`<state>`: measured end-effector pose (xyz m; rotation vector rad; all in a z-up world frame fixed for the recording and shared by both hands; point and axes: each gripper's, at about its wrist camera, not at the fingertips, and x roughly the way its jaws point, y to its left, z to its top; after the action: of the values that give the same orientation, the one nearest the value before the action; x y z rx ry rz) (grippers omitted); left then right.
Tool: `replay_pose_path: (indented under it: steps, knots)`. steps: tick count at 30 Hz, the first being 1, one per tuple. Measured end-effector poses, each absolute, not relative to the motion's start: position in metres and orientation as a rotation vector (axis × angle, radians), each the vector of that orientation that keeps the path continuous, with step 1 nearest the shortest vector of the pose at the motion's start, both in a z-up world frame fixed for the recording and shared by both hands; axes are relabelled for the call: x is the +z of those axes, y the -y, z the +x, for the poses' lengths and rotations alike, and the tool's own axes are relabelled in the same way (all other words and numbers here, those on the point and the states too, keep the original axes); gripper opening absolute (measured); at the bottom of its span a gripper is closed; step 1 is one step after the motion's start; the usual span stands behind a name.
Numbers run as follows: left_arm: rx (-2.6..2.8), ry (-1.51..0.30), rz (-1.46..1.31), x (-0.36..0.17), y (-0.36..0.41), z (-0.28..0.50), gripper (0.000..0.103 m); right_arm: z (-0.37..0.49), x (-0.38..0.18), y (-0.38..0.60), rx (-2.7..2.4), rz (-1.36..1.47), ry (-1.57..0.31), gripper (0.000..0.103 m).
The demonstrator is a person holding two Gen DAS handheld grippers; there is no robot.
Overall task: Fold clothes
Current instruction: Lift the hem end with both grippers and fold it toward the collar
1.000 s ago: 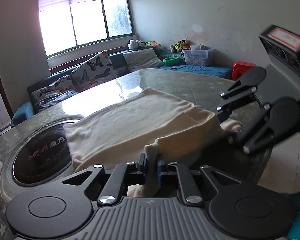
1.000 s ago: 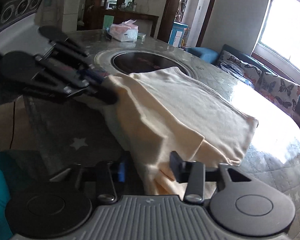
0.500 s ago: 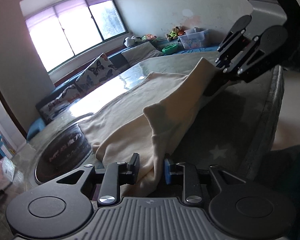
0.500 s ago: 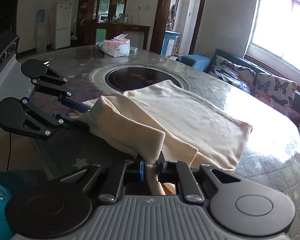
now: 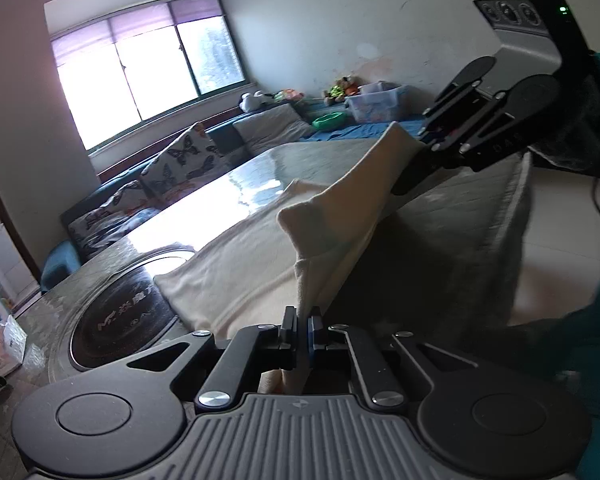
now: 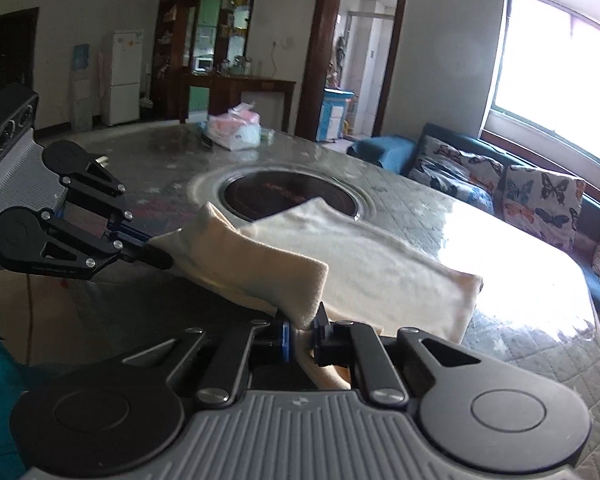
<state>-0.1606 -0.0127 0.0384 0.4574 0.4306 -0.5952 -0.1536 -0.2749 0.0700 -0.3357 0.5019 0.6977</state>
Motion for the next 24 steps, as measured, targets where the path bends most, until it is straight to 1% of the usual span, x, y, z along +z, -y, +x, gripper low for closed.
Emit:
replay_pose_path:
  steps: [5, 9, 15, 20, 24]
  knots:
    - [-0.621, -0.423, 0.452, 0.055, 0.008, -0.188, 0.005, -0.182, 0.088, 0.283, 0.765, -0.343, -0.507, 0.009]
    - [-0.587, -0.413, 0.44, 0.058, 0.007, -0.178, 0.005, -0.185, 0.092, 0.281, 0.78, -0.345, -0.518, 0.009]
    - [-0.522, -0.392, 0.412, 0.064, 0.007, -0.133, 0.005, -0.157, 0.102, 0.277, 0.756, -0.326, -0.492, 0.009]
    - [-0.467, -0.397, 0.402, 0.066, 0.013, -0.074, 0.005, -0.106, 0.109, 0.271, 0.741, -0.346, -0.497, 0.009]
    - [-0.413, -0.431, 0.392, 0.057, 0.021, -0.02, 0.005, -0.053, 0.106, 0.265, 0.717, -0.354, -0.521, 0.009]
